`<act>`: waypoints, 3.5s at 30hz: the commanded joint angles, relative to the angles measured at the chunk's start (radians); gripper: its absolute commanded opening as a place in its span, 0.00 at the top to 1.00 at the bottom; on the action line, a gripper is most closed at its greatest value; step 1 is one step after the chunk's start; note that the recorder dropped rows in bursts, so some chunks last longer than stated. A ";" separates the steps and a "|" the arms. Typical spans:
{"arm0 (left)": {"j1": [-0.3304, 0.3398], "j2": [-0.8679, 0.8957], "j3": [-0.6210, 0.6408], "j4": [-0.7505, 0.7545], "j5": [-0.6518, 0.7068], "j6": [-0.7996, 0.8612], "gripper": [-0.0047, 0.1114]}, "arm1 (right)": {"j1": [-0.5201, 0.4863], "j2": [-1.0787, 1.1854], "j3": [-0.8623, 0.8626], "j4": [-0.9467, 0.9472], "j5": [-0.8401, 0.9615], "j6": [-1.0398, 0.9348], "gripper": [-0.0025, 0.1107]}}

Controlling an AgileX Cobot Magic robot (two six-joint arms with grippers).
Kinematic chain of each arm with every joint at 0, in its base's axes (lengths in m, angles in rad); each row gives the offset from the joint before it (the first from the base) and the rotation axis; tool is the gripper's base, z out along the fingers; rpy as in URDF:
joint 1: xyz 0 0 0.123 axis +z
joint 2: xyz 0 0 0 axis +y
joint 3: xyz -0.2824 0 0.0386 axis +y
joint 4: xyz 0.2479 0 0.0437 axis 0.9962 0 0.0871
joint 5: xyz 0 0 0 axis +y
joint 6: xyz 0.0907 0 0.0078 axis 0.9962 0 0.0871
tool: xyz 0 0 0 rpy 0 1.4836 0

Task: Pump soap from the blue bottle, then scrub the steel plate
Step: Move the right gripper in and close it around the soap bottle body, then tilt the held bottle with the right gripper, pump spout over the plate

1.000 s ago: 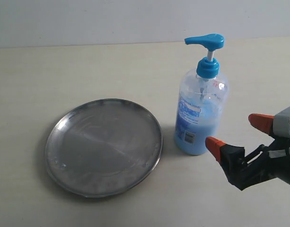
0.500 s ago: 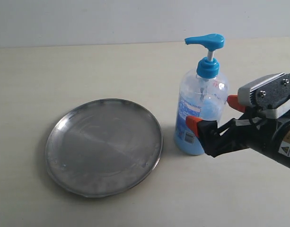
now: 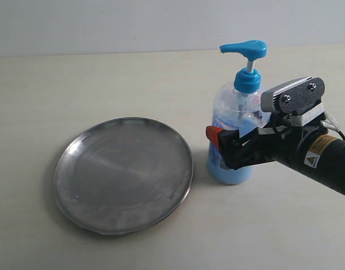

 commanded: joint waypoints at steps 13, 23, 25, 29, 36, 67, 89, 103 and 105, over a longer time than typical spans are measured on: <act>0.001 -0.006 0.004 0.004 -0.007 0.003 0.95 | 0.003 0.045 -0.036 -0.005 -0.050 -0.060 0.98; 0.001 -0.006 0.004 0.004 -0.007 0.003 0.95 | 0.003 0.037 -0.056 -0.076 -0.063 -0.154 0.98; 0.001 -0.006 0.004 0.004 -0.007 0.003 0.95 | 0.003 0.037 -0.080 -0.105 -0.031 -0.154 0.98; 0.001 -0.006 0.004 0.004 -0.007 0.003 0.95 | 0.003 0.037 -0.125 -0.178 0.025 -0.154 0.98; 0.001 -0.006 0.004 0.004 -0.007 0.003 0.95 | 0.003 0.037 -0.137 -0.209 0.032 -0.175 0.98; 0.001 0.105 -0.125 0.006 0.034 0.003 0.95 | 0.113 0.037 -0.205 -0.101 0.234 -0.278 0.98; -0.109 0.513 -0.513 0.008 0.019 0.003 0.95 | 0.113 0.037 -0.205 -0.101 0.254 -0.285 0.98; -0.109 0.513 -0.513 0.008 0.028 0.003 0.95 | 0.113 0.037 -0.205 -0.105 0.255 -0.285 0.98; -0.109 0.513 -0.513 0.008 0.028 0.003 0.95 | 0.113 0.037 -0.205 -0.105 0.255 -0.285 0.98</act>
